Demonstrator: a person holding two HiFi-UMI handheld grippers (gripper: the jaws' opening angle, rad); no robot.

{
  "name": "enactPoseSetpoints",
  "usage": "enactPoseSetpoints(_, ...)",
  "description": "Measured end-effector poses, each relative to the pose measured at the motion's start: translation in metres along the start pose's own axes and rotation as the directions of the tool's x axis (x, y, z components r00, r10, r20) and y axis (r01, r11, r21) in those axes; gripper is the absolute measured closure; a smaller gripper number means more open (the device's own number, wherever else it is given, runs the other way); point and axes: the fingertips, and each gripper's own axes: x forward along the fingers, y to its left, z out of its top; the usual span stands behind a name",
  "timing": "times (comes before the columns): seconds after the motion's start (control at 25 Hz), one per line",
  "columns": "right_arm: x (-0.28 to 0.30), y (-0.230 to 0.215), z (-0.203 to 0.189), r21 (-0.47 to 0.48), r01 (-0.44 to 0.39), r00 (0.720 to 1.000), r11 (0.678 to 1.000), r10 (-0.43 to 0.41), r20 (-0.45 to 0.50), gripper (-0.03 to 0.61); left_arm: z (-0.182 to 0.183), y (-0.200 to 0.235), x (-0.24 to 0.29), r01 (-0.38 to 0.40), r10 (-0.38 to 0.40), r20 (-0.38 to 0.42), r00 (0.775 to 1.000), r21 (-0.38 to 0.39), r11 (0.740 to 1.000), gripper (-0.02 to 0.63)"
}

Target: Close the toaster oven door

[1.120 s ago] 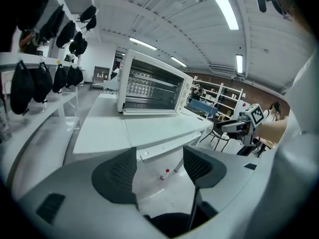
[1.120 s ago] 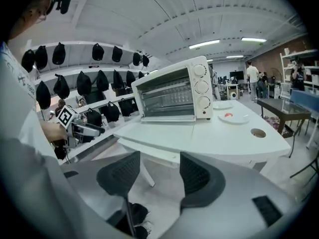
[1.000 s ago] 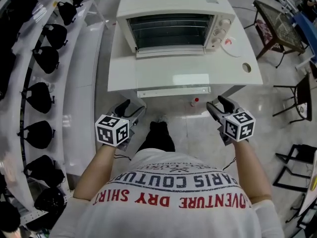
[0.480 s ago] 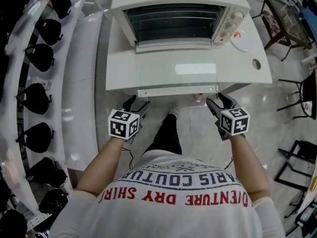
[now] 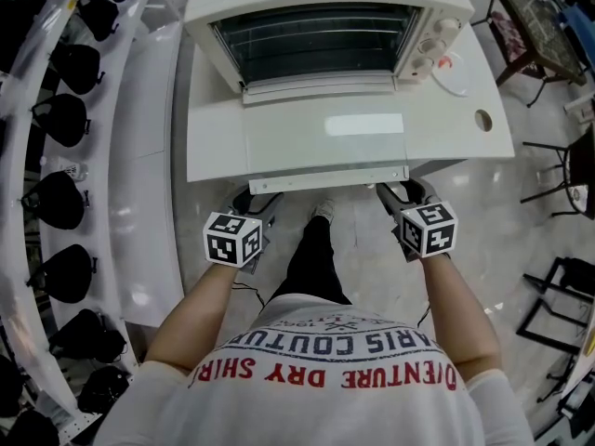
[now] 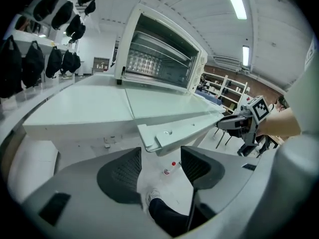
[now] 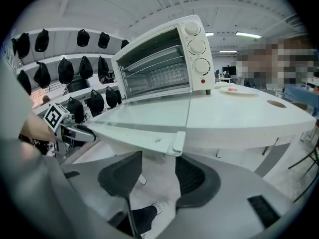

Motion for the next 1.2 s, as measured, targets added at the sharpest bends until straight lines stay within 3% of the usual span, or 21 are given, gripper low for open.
enactPoseSetpoints(0.32, 0.000, -0.005, 0.006, 0.008, 0.010, 1.000, 1.000, -0.010, 0.016, 0.430, 0.008, -0.002, 0.005, 0.019, -0.019, 0.032, 0.999, -0.005, 1.000, 0.440)
enactPoseSetpoints(0.76, 0.002, -0.005, 0.005, 0.056, -0.003, 1.000, 0.998, 0.002, 0.012, 0.465, 0.010, -0.002, 0.005, 0.010, -0.010, 0.018, 1.000, -0.004, 1.000, 0.448)
enactPoseSetpoints(1.2, -0.005, -0.001, 0.011, 0.091, -0.005, 1.000, 0.996, 0.003, 0.028, 0.474, 0.015, -0.004, -0.003, 0.012, -0.011, 0.020, 1.000, -0.058, 0.998, 0.455)
